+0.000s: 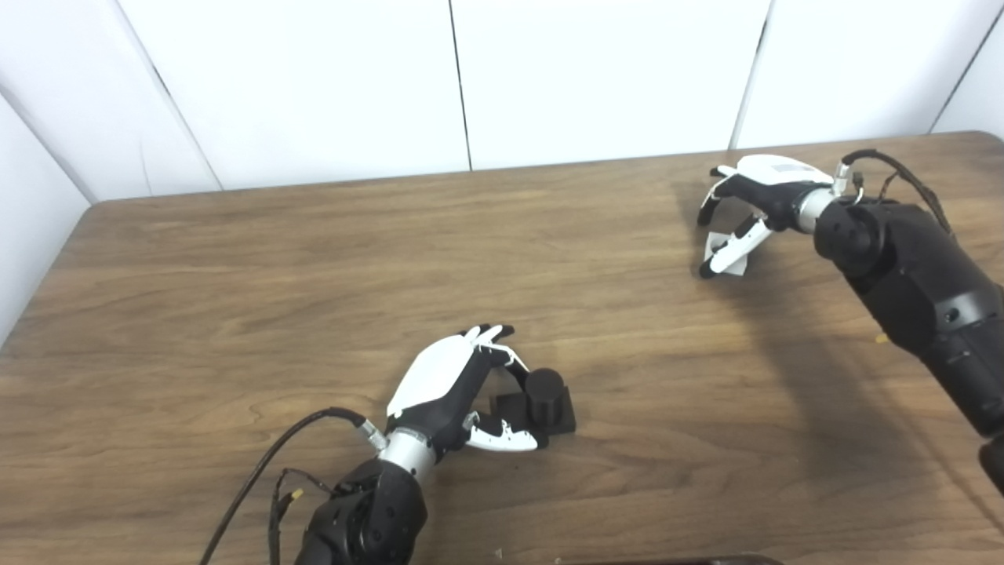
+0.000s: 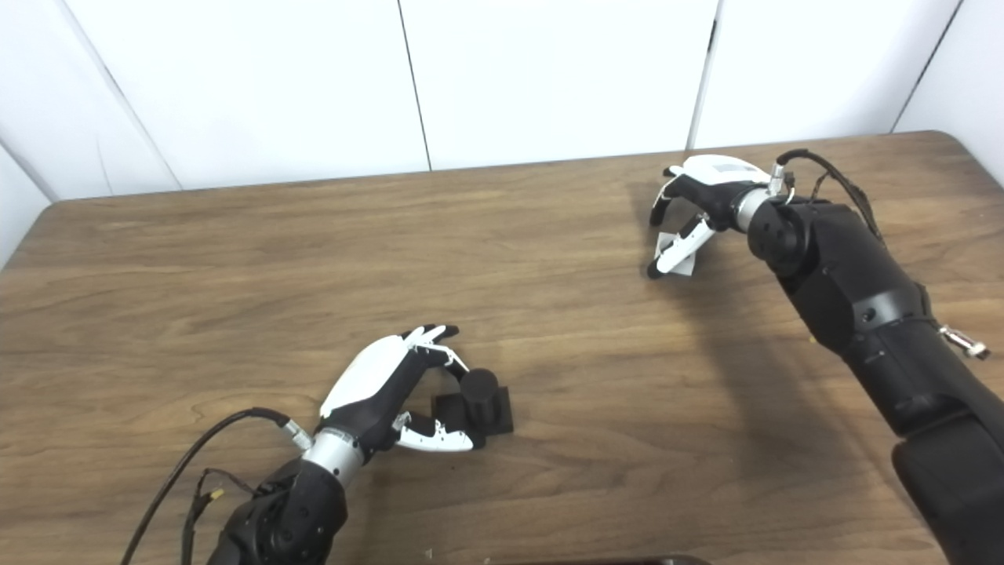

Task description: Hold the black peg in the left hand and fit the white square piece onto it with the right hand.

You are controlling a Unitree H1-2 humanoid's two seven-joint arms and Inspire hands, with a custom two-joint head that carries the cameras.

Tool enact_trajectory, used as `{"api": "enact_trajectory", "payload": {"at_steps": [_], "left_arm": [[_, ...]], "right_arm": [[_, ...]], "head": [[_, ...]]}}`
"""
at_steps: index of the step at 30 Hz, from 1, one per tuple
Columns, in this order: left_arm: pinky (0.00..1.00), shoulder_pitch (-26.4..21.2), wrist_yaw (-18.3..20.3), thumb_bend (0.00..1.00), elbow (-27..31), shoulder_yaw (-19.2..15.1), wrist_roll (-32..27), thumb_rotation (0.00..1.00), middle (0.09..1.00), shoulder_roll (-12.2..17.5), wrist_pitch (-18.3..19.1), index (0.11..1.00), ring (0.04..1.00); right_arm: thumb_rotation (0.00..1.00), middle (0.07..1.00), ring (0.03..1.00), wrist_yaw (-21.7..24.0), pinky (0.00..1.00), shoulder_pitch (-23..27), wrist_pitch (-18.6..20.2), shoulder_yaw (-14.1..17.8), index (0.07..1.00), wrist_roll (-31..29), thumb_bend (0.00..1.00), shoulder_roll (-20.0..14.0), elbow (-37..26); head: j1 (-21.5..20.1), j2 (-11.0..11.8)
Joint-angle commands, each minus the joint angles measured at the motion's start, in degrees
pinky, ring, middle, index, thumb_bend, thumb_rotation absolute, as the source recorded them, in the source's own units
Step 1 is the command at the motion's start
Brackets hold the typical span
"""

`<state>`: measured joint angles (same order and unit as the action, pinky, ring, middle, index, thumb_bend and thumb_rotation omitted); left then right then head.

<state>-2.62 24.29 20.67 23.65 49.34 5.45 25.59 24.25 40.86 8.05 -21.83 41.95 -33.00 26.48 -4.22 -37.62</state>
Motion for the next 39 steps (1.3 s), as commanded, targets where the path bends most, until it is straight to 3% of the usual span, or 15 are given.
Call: {"api": "enact_trajectory", "payload": {"at_steps": [1,39], "left_arm": [[1.00,0.8,1.1,0.50,-2.6,0.8,0.5,0.07,0.955,0.8,0.9,0.490,1.000],[1.00,-0.6,1.4,0.50,-3.6,0.0,1.2,0.08,0.954,1.0,1.1,0.491,1.000]], "right_arm": [[0.40,0.998,1.000,-0.6,1.00,1.9,-0.2,-0.2,0.729,0.7,0.94,-1.1,0.5],[0.36,1.000,1.000,3.6,1.00,-1.8,3.4,0.6,0.740,2.1,0.94,-4.4,-9.5]], "head": [[0.0,-0.1],[-0.6,-0.2]]}}
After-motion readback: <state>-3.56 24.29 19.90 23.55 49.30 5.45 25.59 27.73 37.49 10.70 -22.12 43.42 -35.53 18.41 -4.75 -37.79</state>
